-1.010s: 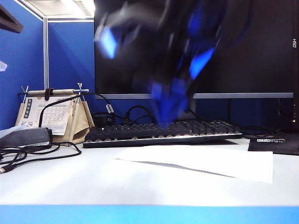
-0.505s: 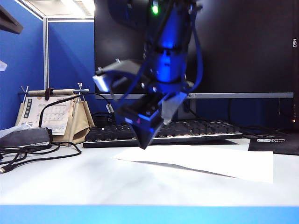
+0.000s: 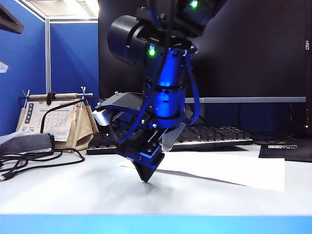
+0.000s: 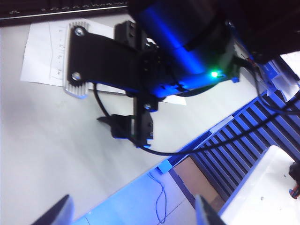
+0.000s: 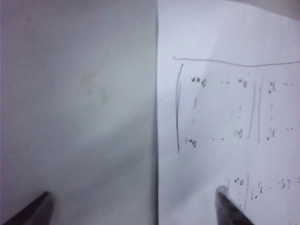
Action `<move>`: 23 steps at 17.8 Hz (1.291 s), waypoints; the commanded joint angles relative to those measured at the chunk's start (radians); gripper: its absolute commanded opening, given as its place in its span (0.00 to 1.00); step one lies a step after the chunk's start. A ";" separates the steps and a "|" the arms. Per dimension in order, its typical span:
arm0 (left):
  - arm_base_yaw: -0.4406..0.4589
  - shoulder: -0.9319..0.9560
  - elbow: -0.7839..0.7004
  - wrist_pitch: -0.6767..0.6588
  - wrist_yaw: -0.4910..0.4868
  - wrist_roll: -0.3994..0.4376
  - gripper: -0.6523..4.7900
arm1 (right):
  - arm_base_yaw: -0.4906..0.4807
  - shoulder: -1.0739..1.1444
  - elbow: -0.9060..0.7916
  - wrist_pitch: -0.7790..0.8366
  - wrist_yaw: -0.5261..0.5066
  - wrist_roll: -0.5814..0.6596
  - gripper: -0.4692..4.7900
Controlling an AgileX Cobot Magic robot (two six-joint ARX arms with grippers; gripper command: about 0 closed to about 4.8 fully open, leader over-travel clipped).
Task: Put a wrinkled paper upside down.
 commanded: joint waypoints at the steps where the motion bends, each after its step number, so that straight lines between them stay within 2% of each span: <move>1: 0.000 0.002 0.008 0.014 0.000 0.000 0.75 | -0.017 0.041 -0.017 -0.047 -0.011 -0.007 0.95; 6: 0.000 0.002 0.009 0.092 0.000 -0.031 0.75 | -0.157 0.040 -0.017 -0.100 0.007 -0.007 0.95; 11: 0.000 0.003 0.009 0.106 -0.004 -0.030 0.75 | -0.156 0.061 -0.019 -0.137 -0.013 -0.002 0.94; 12: 0.000 0.003 0.009 0.118 -0.004 -0.030 0.75 | -0.147 0.127 -0.020 -0.154 0.061 -0.002 0.85; 13: 0.000 0.002 0.009 0.117 -0.003 -0.030 0.75 | -0.156 0.147 -0.020 -0.165 0.096 -0.003 0.85; 15: 0.000 0.002 0.009 0.117 0.000 -0.030 0.75 | -0.172 0.161 -0.020 -0.172 0.100 -0.001 0.84; 16: 0.000 0.002 0.009 0.117 0.000 -0.030 0.75 | -0.182 0.161 -0.020 -0.171 0.101 0.001 0.80; 17: 0.000 0.002 0.009 0.117 0.001 -0.031 0.75 | -0.195 0.158 -0.018 -0.171 0.101 0.001 0.63; 19: 0.000 0.002 0.009 0.117 0.002 -0.031 0.75 | -0.214 0.158 -0.018 -0.187 0.098 0.001 0.49; 23: 0.000 0.002 0.009 0.117 0.001 -0.031 0.75 | -0.221 0.158 -0.017 -0.196 0.103 0.001 0.46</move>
